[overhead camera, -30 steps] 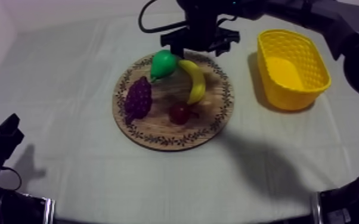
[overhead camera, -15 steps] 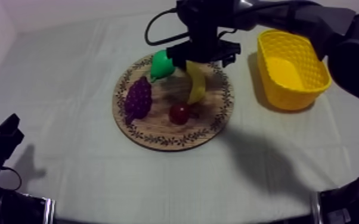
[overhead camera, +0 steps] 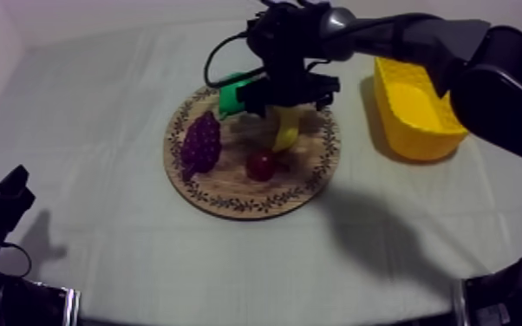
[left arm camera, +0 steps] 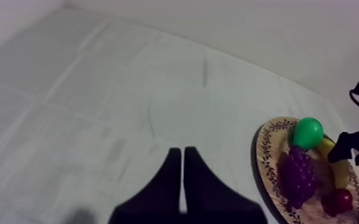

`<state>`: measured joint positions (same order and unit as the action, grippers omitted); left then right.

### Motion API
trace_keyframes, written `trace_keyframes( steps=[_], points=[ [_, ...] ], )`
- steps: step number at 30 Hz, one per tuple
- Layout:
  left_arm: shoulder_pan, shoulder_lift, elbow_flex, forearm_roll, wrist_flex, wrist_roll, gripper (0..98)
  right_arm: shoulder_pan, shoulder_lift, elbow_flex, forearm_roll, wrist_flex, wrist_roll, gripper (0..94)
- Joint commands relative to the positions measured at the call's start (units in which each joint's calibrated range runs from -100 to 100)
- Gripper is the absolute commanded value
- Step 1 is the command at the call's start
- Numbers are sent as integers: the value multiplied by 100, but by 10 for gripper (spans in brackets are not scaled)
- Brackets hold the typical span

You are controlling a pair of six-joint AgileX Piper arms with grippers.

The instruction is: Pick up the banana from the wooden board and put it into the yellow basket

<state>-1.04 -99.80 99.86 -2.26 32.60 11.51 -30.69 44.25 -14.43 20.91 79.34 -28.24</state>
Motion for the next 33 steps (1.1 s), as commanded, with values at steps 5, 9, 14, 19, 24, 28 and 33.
trace_keyframes(
  steps=[5,9,14,19,24,28,33],
  points=[
    [-1,-3,3,-1,-2,-1,1,25,161,-106,-87,-119,131,739],
    [-1,-3,3,-1,-2,-1,1,46,221,-131,-154,-218,253,651],
    [-1,-3,3,-1,-2,-1,1,36,288,-134,-106,-278,247,549],
    [-1,-3,3,-1,-2,-1,1,72,316,-114,-147,-370,277,494],
    [-1,-3,3,-1,-2,-1,1,127,348,-99,-184,-462,317,443],
    [-1,-3,3,-1,-2,-1,1,176,365,-94,-246,-574,396,380],
    [-1,-3,3,-1,-2,-1,1,218,370,-36,-348,-745,548,280]
  ],
)
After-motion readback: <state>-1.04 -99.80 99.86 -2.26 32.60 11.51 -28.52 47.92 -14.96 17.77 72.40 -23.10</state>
